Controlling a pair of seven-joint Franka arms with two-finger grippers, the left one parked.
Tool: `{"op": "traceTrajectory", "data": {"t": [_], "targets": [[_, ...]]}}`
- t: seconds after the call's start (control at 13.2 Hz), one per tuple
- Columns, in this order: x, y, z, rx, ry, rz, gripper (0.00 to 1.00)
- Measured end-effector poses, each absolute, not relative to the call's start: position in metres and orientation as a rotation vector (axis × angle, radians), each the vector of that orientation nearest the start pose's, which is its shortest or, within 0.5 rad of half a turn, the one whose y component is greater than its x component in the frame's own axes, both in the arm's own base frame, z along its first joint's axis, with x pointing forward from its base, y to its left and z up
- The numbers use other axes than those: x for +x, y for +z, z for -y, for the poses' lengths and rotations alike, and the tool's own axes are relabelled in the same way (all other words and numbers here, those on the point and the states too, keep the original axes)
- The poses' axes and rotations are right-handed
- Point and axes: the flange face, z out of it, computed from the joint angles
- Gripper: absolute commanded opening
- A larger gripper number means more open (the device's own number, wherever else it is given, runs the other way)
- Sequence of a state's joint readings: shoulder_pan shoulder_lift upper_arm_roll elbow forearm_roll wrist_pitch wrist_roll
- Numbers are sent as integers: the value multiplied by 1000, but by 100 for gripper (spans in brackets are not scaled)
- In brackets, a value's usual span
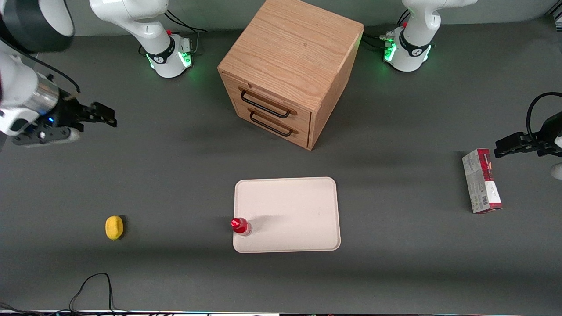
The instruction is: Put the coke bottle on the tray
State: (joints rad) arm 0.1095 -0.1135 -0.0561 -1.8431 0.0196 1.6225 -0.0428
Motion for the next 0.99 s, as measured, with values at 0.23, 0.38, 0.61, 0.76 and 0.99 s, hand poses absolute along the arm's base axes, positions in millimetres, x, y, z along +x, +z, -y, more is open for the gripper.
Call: {"op": "traceTrajectory", "data": {"t": [0.23,0.38,0.61,0.76,0.99], "targets": [[501,570,-46,-3105,194,203,100],[493,576,-50,-3102,225,222,100],[487,584,-47,-3091,225,223,100],[486,589,-32,-3090,231,181,100],[485,594,-33,-3097,230,178,100]]}}
